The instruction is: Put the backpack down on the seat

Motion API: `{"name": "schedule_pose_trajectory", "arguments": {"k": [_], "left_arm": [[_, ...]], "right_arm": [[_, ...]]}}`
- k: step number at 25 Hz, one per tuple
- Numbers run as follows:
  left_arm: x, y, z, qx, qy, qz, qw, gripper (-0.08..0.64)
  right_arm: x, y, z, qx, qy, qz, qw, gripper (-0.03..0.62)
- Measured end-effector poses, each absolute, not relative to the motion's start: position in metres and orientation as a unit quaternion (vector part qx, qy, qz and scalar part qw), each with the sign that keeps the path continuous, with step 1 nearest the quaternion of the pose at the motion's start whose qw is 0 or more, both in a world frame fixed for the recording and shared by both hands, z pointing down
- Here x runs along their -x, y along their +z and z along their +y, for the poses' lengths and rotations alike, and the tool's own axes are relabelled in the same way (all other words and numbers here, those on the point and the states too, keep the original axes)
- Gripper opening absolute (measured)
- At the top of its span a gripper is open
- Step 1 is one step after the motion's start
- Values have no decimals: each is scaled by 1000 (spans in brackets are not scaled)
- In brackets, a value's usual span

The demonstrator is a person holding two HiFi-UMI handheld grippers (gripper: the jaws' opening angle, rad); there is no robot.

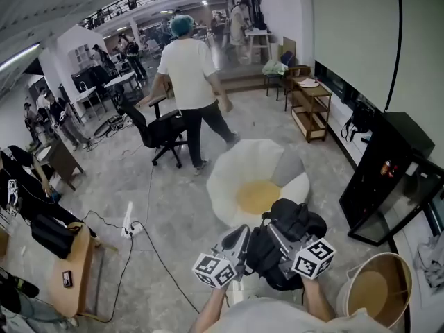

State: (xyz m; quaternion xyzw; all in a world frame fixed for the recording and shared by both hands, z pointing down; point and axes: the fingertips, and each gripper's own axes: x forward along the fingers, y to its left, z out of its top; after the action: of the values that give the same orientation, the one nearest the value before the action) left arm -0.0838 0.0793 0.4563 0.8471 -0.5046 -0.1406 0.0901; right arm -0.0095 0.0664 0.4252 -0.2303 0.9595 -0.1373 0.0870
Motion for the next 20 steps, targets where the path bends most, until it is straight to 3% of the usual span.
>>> {"name": "schedule_pose_trajectory", "arguments": {"k": [20], "left_arm": [[130, 501, 16, -857, -116, -485, 132, 38]], "right_arm": [[58, 473, 4, 260, -180, 946, 69, 57]]}}
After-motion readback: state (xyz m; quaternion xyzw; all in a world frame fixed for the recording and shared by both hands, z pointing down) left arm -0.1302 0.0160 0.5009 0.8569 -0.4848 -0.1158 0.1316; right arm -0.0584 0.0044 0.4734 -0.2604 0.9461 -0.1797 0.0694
